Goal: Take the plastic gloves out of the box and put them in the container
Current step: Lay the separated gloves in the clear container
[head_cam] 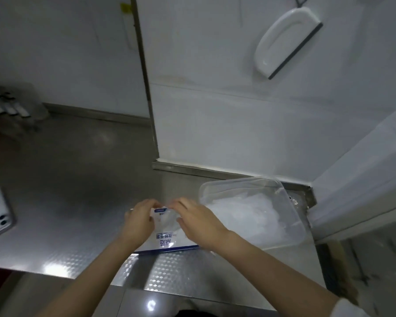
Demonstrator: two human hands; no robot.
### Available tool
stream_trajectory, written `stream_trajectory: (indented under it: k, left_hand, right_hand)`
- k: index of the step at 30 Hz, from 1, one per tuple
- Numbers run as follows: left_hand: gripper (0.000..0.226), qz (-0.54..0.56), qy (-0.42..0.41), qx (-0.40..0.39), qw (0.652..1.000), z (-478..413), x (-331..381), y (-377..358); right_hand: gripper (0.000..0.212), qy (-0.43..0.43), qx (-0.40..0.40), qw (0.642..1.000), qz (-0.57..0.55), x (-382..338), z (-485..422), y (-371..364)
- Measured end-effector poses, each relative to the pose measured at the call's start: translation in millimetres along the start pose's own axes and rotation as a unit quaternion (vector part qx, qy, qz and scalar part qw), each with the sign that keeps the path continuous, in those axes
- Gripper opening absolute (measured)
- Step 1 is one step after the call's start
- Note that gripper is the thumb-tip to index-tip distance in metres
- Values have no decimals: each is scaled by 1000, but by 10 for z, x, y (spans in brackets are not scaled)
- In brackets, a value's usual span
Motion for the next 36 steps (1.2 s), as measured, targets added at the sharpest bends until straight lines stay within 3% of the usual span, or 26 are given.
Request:
stream_trajectory:
  k: [5, 9, 12, 16, 19, 22, 25, 29, 33, 36]
  left_hand:
    - [50, -99, -33, -113, 988, 138, -165, -264]
    - [60, -123, -36, -114, 985, 177, -148, -312]
    - [60, -141, -31, -96, 985, 202, -140, -330]
    - [61, -130, -24, -94, 987, 217, -149, -352]
    - [60, -122, -20, -93, 988, 211, -144, -347]
    - [62, -126, -17, -95, 987, 212, -139, -357]
    - [64, -60, -3, -90, 994, 221, -134, -342]
    - [50, 174, 29, 9, 984, 239, -115, -178]
    - [7, 200, 45, 113, 972, 258, -92, -40]
    - [12, 207, 39, 125, 970, 281, -63, -2]
  right_hand:
    - [49, -70, -79, 992, 76, 39, -190, -268]
    - [60, -174, 40, 982, 60, 102, -229, -96]
    - [48, -211, 18, 975, 72, 179, -253, -71]
    - [17, -196, 18, 978, -68, 163, -266, -152]
    - [20, -155, 49, 976, -146, 74, -245, -141]
    - [26, -128, 39, 978, -158, 8, -228, -156]
    - [25, -131, 42, 971, -194, 34, -222, -188]
    - [21, -140, 48, 967, -205, 61, -208, -181]
    - [15, -152, 60, 967, -193, 109, -196, -168]
    - [17, -155, 58, 978, -127, 111, -190, -112]
Point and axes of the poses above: each hand's wrist, its own z-axis away from the middle knuckle, its own y-axis out of the back of the hand, x = y × z, the point moved 6 cm from there along -z, towards the middle knuckle, and after that the axes turned 11 degrees about -z, right-handed, at the moved point
